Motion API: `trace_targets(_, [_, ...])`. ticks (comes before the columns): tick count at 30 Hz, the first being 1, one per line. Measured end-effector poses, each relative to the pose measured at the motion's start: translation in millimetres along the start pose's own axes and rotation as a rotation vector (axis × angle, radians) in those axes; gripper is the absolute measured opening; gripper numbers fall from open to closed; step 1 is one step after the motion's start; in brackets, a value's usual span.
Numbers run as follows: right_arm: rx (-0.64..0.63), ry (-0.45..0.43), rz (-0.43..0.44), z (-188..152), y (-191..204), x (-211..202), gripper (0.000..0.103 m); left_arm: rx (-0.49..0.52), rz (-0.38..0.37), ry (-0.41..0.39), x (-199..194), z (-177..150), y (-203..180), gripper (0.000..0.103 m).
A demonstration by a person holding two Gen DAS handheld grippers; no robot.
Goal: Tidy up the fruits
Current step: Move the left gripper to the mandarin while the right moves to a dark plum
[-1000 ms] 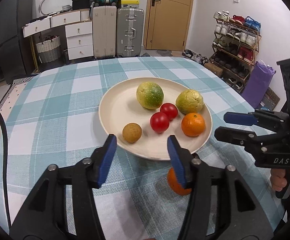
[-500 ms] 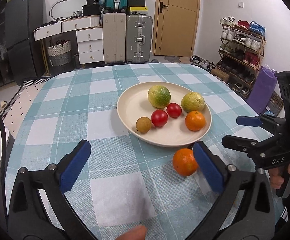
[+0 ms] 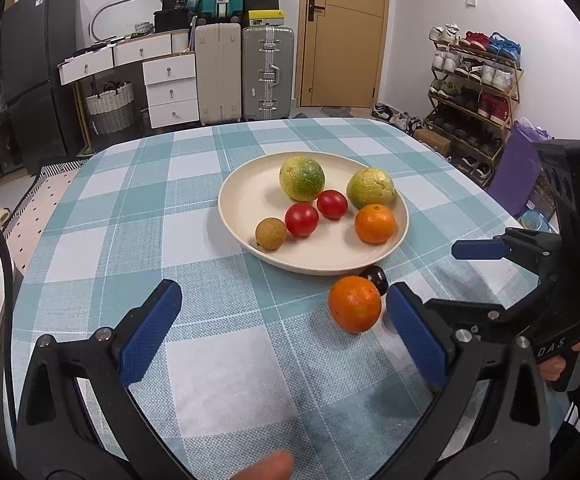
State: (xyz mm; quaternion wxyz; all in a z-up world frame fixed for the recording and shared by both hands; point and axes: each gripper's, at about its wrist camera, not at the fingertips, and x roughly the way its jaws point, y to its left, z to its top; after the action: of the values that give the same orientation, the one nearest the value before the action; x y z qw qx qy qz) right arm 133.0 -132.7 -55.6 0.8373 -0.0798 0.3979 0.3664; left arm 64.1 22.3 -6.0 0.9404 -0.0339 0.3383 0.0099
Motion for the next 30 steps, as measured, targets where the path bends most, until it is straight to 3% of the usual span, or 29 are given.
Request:
trace_targets(5, [-0.024, 0.032, 0.037, -3.5, 7.1, 6.9, 0.083, -0.003, -0.006, 0.007, 2.8, -1.0, -0.3, 0.102])
trace_targets(7, [-0.036, 0.038, 0.059, -5.1, 10.4, 8.4, 0.073, -0.004, -0.005, 0.007, 3.2, -1.0, 0.1, 0.102])
trace_targets(19, [-0.07, 0.058, 0.094, -8.9, 21.5, 13.6, 0.049, -0.008, -0.01, 0.017, 8.0, -3.1, 1.2, 0.102])
trace_targets(30, [-0.087, 0.062, 0.1, -7.4, 26.1, 16.5, 0.039, -0.016, -0.009, 0.026, 11.2, -5.1, 1.8, 0.102])
